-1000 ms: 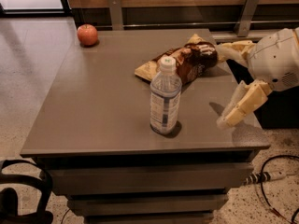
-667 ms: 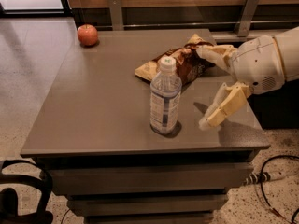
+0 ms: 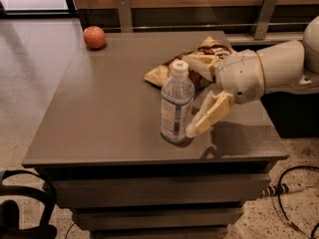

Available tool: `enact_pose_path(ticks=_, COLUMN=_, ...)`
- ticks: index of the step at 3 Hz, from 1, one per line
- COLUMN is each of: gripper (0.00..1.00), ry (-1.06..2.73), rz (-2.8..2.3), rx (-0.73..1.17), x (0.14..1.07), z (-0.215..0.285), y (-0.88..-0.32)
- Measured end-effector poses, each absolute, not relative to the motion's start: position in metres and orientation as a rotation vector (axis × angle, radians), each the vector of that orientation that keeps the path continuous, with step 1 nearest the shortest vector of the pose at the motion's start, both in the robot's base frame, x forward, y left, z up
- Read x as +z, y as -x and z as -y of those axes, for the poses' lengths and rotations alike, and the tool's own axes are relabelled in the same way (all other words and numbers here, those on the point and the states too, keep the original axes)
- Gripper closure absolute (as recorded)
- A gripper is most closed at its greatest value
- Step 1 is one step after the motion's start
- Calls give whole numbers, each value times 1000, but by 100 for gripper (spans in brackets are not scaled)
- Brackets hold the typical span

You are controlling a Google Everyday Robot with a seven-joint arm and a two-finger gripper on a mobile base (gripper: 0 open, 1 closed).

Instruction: Move blue plastic bottle near apple

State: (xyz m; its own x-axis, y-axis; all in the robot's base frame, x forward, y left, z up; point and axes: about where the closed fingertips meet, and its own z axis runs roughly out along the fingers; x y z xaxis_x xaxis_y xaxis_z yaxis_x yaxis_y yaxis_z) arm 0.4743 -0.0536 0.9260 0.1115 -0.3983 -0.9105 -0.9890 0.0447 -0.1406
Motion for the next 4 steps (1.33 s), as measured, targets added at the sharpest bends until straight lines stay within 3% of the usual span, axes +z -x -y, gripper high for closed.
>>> enact_pose_path(ticks=2, gripper=42, ry=1405, rz=-1344, rx=969, x=892, z=40, y=-492)
enact_pose_path(ticks=4, gripper=88, ry=1412, rz=-1339, rx=974, x=892, z=37, y=-491)
